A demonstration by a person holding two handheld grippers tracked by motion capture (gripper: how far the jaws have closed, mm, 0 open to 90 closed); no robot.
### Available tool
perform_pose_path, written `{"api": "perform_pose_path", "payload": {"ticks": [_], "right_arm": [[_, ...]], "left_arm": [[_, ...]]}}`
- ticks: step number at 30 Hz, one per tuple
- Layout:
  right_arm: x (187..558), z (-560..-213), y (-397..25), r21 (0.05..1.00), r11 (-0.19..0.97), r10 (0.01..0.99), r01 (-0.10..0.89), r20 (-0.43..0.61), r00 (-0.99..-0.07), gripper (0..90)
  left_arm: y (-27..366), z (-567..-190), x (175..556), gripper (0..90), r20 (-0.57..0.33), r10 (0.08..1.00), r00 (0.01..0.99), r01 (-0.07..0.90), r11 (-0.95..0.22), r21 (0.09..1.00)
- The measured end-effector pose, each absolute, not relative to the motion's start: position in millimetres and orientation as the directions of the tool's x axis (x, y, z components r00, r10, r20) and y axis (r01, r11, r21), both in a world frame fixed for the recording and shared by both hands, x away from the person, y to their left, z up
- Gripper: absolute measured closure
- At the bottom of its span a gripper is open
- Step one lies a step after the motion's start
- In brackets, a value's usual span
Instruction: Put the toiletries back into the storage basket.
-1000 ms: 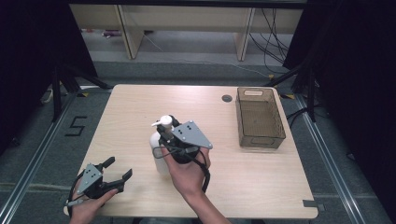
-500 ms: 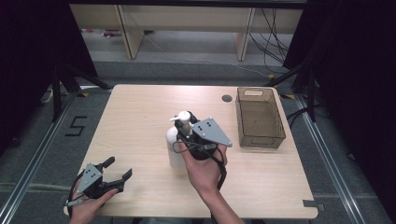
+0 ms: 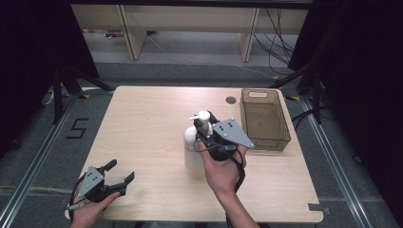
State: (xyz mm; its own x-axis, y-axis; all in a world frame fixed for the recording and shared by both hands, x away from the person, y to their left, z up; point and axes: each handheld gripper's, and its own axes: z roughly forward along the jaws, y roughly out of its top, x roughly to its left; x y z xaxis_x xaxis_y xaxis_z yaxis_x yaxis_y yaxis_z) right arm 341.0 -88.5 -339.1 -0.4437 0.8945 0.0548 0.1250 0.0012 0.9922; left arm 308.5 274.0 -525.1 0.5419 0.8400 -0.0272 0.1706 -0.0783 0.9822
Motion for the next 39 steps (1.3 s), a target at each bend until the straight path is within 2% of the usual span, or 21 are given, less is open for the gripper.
{"api": "perform_pose_path", "payload": {"ticks": [14,39], "right_arm": [[342,-339,-122,0.991,-0.009,0.921,0.13,0.058,-0.385,60.0],[338,-330,-212,0.995,-0.026,0.977,0.101,0.047,-0.209,60.1]], "left_arm": [[274,-525,308,15.0,-0.029,0.842,0.538,0.175,-0.078,0.982],[274,-525,308,15.0,-0.029,0.844,0.535,0.178,-0.079,0.981]]}}
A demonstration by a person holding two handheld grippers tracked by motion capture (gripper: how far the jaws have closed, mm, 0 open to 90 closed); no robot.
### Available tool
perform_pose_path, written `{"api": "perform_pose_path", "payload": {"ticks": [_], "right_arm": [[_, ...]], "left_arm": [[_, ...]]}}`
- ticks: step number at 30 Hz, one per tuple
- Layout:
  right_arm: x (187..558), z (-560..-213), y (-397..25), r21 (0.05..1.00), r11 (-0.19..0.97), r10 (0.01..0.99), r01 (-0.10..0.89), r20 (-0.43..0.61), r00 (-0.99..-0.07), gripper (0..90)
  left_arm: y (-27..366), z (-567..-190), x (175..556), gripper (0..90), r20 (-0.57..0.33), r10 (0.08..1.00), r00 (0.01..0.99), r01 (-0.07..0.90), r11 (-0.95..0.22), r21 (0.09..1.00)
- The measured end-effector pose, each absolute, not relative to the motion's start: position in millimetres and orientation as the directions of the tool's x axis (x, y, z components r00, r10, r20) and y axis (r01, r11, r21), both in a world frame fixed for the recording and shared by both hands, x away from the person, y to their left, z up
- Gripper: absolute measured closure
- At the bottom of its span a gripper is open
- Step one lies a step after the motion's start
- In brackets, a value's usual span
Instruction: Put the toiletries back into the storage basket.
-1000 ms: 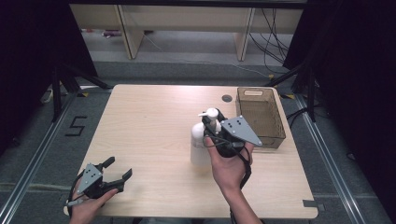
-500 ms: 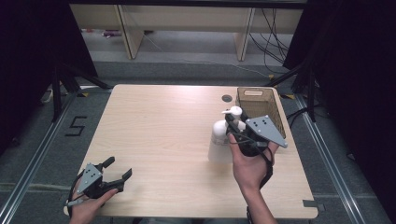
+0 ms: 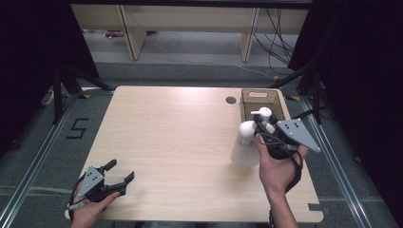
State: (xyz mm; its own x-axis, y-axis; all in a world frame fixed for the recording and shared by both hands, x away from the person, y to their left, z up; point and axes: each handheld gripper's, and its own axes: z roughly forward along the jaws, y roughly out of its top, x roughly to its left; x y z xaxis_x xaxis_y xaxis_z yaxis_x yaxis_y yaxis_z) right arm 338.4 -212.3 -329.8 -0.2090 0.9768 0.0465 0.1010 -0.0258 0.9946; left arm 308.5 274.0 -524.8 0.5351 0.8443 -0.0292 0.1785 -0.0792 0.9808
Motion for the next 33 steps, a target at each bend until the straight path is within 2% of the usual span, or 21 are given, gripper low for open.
{"api": "perform_pose_path", "payload": {"ticks": [18,33], "right_arm": [[331,-333,-257,0.994,-0.053,0.992,0.099,0.064,-0.108,60.0],[328,-333,-276,0.993,-0.054,0.996,0.101,0.061,-0.067,60.0]], "left_arm": [[274,-525,309,15.0,-0.033,0.846,0.533,0.174,-0.072,0.982],[274,-525,309,15.1,-0.034,0.846,0.532,0.179,-0.074,0.981]]}}
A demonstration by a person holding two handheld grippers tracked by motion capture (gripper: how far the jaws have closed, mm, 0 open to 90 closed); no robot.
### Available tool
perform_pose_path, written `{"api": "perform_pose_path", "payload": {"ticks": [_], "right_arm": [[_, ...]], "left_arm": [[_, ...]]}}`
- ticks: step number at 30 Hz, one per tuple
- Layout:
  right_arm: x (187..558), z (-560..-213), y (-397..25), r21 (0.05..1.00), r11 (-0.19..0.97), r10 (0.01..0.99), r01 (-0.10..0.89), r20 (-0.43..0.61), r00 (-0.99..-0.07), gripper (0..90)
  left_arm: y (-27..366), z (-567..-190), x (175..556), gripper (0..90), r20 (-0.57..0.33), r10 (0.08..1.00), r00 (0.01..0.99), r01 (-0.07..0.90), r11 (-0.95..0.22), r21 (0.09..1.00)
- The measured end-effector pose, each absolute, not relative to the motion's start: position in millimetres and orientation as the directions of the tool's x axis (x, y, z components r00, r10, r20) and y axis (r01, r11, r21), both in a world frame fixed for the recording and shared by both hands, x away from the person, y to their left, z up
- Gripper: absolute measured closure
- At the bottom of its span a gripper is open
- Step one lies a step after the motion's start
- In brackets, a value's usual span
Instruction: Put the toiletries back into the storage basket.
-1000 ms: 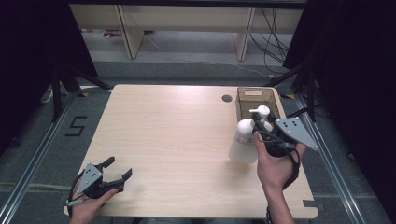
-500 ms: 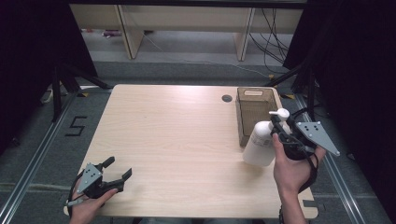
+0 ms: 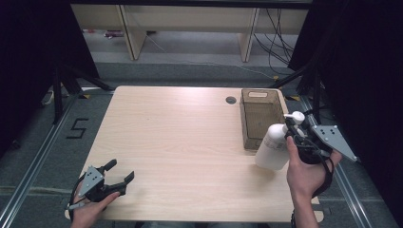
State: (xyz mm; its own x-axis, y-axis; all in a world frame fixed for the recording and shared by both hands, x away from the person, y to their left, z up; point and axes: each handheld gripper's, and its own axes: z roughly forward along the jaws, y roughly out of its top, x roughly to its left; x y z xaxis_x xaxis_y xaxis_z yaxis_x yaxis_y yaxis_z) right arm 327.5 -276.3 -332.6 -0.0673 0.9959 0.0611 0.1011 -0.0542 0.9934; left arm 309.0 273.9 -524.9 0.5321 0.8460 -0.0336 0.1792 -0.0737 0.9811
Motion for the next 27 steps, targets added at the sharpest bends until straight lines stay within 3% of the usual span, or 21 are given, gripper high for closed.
{"api": "perform_pose_path", "payload": {"ticks": [27], "right_arm": [[338,-317,-293,0.997,-0.048,0.998,0.068,0.05,-0.03,60.1]], "left_arm": [[274,-525,309,15.1,-0.033,0.845,0.534,0.176,-0.073,0.982]]}}
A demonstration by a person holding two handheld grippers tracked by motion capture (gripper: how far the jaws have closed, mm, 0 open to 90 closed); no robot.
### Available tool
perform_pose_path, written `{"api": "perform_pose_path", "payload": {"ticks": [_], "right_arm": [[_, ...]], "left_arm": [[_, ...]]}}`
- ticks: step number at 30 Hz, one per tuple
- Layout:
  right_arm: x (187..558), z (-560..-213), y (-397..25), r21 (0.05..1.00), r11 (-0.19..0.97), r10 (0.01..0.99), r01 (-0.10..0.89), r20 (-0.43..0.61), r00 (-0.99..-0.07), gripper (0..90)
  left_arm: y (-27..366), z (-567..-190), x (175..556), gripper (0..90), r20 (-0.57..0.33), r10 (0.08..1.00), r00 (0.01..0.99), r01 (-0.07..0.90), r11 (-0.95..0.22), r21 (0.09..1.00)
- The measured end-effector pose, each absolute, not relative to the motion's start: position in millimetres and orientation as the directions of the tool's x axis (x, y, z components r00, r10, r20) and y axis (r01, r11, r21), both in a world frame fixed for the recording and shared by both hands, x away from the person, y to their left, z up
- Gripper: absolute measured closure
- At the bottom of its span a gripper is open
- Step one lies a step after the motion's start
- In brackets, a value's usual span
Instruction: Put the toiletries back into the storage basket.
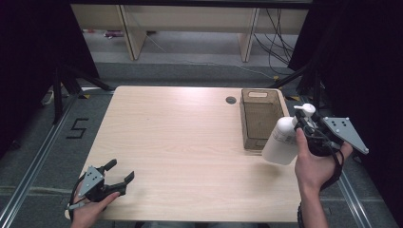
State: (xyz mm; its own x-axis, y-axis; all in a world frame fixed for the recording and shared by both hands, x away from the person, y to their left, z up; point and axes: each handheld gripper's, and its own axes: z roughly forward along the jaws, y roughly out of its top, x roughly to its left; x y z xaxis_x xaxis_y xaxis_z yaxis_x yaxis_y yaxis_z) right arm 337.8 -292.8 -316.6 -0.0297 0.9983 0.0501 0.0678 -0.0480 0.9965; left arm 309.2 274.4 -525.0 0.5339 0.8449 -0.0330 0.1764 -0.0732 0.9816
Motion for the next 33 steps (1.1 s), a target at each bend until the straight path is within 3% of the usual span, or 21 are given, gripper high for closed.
{"api": "perform_pose_path", "payload": {"ticks": [33], "right_arm": [[356,-295,-288,0.999,-0.045,0.999,0.013,0.045,-0.026,60.2]], "left_arm": [[274,-525,309,15.1,-0.034,0.845,0.533,0.178,-0.073,0.981]]}}
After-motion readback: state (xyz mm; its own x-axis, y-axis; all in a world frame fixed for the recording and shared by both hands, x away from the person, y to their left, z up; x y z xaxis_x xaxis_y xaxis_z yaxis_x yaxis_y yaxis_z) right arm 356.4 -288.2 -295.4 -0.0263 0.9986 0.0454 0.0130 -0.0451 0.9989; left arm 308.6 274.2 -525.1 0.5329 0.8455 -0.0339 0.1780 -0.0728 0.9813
